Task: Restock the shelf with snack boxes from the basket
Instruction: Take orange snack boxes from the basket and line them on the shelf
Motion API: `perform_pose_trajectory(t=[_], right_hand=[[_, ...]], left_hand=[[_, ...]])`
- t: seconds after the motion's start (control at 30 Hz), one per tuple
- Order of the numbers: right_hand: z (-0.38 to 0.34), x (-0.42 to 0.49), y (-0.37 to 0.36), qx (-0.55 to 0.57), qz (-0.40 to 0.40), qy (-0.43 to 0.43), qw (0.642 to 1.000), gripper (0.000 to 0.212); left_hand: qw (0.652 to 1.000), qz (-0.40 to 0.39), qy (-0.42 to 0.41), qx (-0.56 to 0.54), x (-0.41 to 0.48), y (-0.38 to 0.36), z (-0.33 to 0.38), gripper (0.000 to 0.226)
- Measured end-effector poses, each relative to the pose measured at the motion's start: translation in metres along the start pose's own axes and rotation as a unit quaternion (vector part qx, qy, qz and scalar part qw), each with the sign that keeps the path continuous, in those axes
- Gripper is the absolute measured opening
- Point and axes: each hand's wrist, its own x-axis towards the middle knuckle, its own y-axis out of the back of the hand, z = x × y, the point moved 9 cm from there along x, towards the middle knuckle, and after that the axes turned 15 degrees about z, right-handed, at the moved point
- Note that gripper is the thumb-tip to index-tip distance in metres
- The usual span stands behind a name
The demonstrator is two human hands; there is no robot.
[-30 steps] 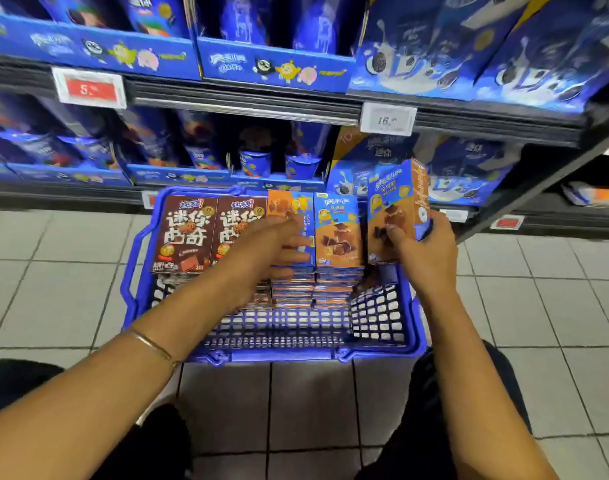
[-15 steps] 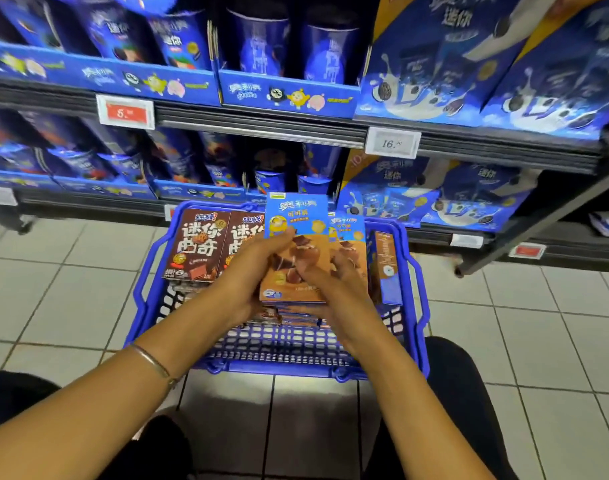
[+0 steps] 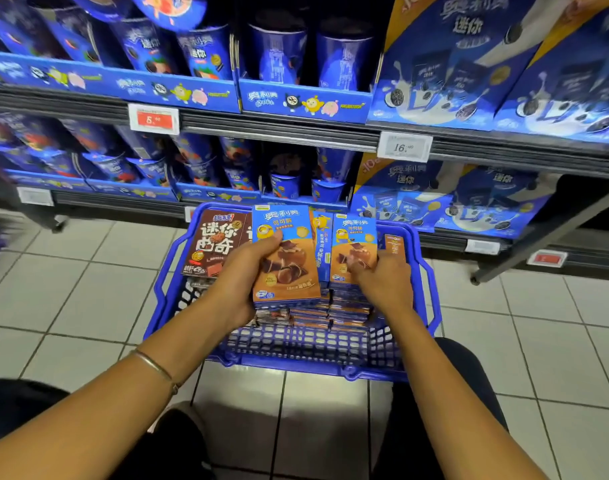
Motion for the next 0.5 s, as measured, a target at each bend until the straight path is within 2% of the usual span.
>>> perform_pose_trajectory(t=[0.07, 0.13, 0.23, 0.33, 0.43, 0.5], right_hand=[[-0.002, -0.001, 0.001, -0.017, 0.012, 0.020, 1.000, 0.042], [-0.002, -0.004, 0.008, 0.014, 0.038, 0.015, 0.999, 0.036], [-0.002, -0.010, 0.028, 0.093, 0.096, 0.005, 0.991, 0.035], [-0.006, -0.017, 0.053, 0.210, 0.146, -0.050, 0.966, 0.032], [-0.029, -0.033, 0.054, 0.387, 0.092, -0.117, 0.910, 0.027], [-0.052, -0.047, 0.044, 0.440, 0.028, -0.119, 0.889, 0.031]], left_hand=[[1.000, 0.003, -0.002, 0.012, -0.001, 0.001, -0.001, 0.027], [1.000, 0.002, -0.003, 0.019, -0.003, 0.002, -0.001, 0.029], [1.000, 0.007, -0.012, 0.020, -0.002, 0.002, 0.001, 0.031], [0.999, 0.025, -0.036, 0.018, 0.000, 0.005, 0.006, 0.031], [0.998, 0.035, -0.057, 0.013, -0.001, 0.004, 0.011, 0.034], [0.997, 0.037, -0.071, 0.012, -0.004, 0.000, 0.014, 0.035]])
